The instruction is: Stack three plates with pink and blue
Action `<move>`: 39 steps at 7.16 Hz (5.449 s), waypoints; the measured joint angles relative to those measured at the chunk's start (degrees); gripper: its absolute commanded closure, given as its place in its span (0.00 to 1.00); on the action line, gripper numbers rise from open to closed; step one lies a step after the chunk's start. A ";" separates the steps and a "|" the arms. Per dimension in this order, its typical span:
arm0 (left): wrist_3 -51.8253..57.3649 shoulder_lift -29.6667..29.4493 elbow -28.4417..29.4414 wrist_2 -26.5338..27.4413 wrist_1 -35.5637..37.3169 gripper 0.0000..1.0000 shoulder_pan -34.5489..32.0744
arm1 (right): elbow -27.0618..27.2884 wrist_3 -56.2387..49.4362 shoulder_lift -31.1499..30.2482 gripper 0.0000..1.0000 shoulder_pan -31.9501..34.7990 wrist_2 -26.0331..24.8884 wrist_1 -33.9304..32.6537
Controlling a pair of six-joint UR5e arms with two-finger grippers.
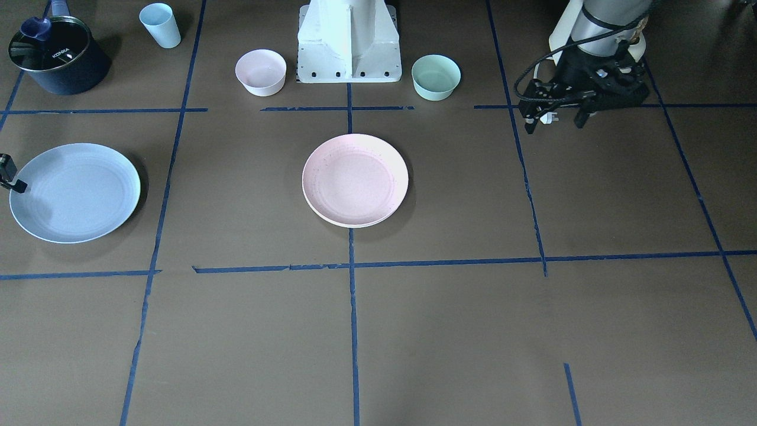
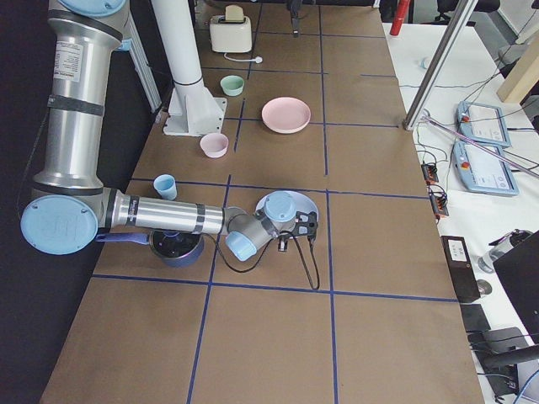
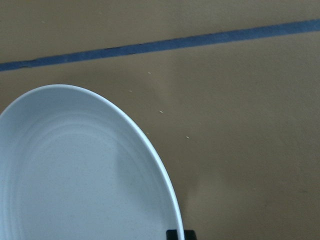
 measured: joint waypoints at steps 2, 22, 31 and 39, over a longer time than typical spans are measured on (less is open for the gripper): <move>15.55 2.92 2.12 -4.88 2.01 0.00 -8.26 | 1.62 4.34 3.73 1.00 1.80 3.75 -0.14; 53.98 7.31 26.08 -15.30 -3.97 0.00 -31.75 | 17.52 40.56 34.71 0.00 -38.43 -33.05 -30.13; 61.25 14.79 33.33 -22.97 -10.14 0.00 -39.71 | 17.48 -13.02 17.88 0.00 -2.24 -7.61 -42.16; 61.04 15.53 33.06 -23.06 -11.54 0.00 -39.73 | 3.80 -46.75 3.36 0.00 25.19 2.14 -41.29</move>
